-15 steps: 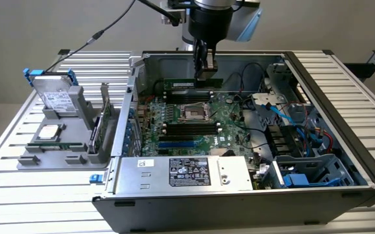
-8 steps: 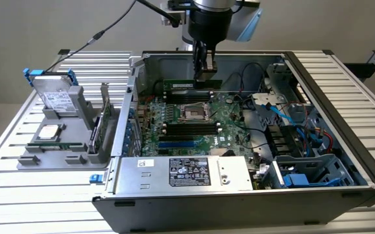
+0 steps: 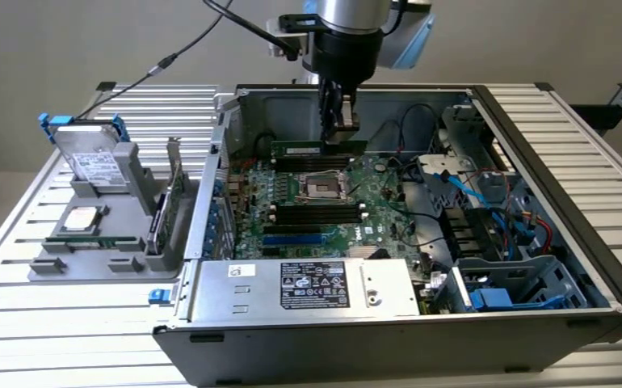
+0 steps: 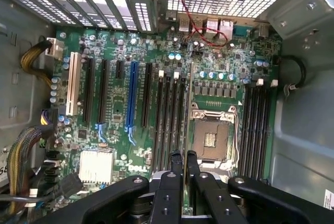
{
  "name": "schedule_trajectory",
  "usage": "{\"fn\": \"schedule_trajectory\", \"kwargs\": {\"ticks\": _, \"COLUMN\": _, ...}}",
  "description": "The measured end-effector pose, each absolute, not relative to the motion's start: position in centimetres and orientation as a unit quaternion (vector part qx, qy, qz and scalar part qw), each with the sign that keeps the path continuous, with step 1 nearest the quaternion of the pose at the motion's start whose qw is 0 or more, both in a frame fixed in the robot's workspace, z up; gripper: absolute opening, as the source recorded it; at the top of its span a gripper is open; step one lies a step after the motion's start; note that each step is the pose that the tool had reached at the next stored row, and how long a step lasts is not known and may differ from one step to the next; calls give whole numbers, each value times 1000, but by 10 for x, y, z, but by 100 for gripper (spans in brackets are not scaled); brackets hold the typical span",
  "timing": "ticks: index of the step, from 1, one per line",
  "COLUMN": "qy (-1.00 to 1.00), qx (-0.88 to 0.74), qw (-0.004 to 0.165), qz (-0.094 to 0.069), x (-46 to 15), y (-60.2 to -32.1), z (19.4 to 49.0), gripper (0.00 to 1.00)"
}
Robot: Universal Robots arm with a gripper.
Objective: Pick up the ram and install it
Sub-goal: 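Insert the ram into the slot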
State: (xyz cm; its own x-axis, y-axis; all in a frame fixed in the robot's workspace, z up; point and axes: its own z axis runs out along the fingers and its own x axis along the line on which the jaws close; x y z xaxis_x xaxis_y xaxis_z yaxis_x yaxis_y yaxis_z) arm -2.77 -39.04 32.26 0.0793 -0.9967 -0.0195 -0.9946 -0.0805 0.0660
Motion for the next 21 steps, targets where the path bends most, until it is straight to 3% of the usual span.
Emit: {"fn": "schedule_trajectory", "kwargs": {"ticks": 21, "qy": -671, "qx": 740, "qw": 18, "qz": -30, "x": -27, "y": -395, "z": 284, "gripper": 14}}
